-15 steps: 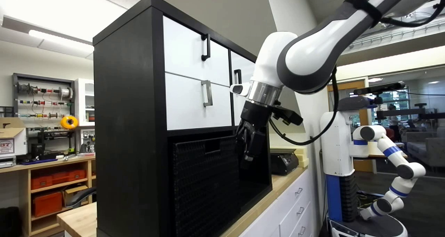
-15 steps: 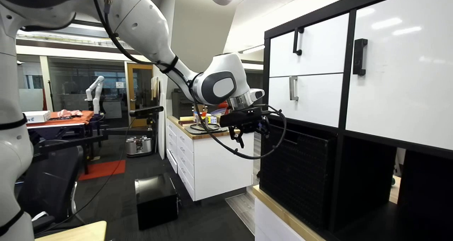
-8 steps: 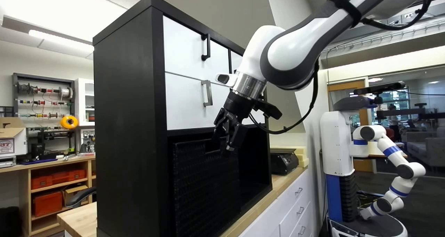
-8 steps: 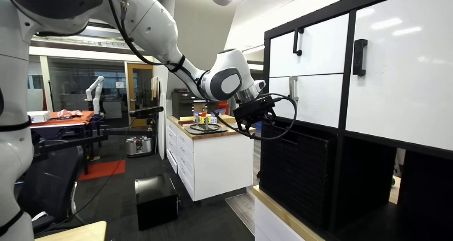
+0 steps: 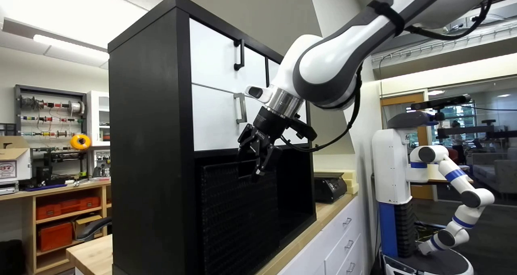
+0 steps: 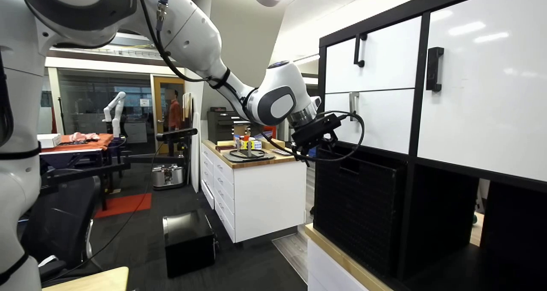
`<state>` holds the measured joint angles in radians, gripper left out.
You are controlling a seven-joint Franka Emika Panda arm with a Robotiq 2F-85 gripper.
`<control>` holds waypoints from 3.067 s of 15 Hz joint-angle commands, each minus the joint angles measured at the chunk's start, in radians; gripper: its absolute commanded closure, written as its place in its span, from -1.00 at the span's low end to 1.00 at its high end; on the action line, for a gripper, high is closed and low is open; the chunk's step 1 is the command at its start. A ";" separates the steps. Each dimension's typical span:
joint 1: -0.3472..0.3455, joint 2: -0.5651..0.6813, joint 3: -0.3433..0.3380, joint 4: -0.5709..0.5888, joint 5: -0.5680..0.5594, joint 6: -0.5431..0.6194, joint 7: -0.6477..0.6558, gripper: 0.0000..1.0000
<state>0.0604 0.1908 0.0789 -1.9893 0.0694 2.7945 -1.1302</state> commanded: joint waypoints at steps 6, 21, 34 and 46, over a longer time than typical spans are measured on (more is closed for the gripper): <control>-0.023 0.064 0.023 0.095 0.068 0.011 -0.182 -1.00; -0.074 0.164 0.106 0.181 0.197 -0.015 -0.375 -0.06; -0.090 -0.057 0.119 -0.050 0.256 -0.040 -0.399 0.99; -0.037 -0.245 0.050 -0.228 0.289 -0.252 -0.210 -0.14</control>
<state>0.0002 0.0099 0.1630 -2.1880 0.3477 2.6505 -1.4309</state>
